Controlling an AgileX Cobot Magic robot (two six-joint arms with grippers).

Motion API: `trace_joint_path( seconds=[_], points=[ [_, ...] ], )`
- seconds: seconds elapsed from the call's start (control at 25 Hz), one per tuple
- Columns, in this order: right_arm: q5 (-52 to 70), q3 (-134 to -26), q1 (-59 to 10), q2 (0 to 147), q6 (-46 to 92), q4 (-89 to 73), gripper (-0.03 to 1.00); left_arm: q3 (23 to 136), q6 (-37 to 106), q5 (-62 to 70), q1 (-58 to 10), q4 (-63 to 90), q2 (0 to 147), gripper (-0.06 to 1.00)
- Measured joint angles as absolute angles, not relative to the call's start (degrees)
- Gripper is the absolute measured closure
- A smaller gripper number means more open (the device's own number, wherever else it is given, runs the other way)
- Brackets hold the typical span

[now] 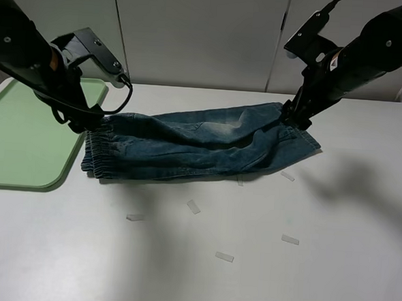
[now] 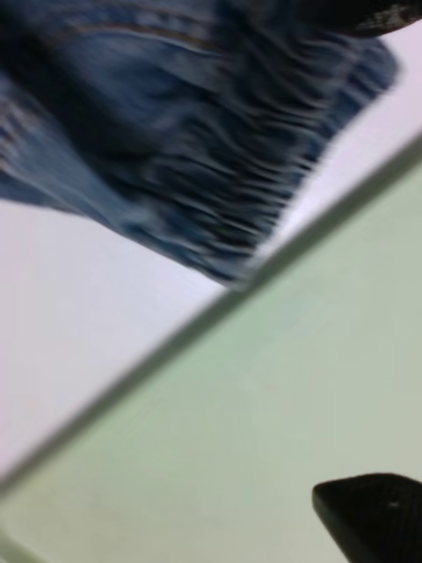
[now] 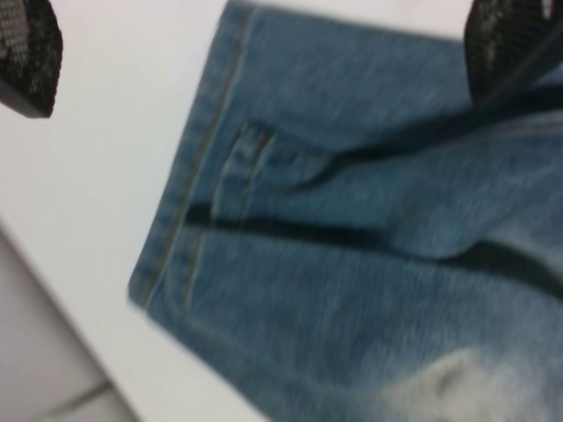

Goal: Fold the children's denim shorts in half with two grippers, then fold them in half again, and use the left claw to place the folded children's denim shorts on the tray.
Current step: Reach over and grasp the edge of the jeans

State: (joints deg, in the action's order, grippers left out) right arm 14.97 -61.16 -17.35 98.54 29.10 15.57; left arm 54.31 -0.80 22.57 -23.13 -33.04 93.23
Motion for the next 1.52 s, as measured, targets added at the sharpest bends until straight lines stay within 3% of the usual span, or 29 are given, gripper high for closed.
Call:
trace_joint_path(
  seconds=[0.44,0.84,1.2,1.52],
  points=[
    [35.27,-61.16,-17.35,98.54,10.93,12.75,0.27,54.31,-6.30,41.27,-23.13,-31.75,82.37,-0.05],
    [47.38,-61.16,-17.35,98.54,7.38,7.09,0.27,54.31,-7.11,50.61,-23.13,-22.69,70.04,-0.04],
    [48.36,-61.16,-17.35,98.54,7.36,3.97,0.27,52.96,-7.15,55.55,-23.13,-17.97,57.20,-0.02],
    [48.11,-61.16,-17.35,98.54,7.25,2.76,0.27,38.17,-8.58,57.44,-23.13,-17.17,35.99,-0.02]
  ],
)
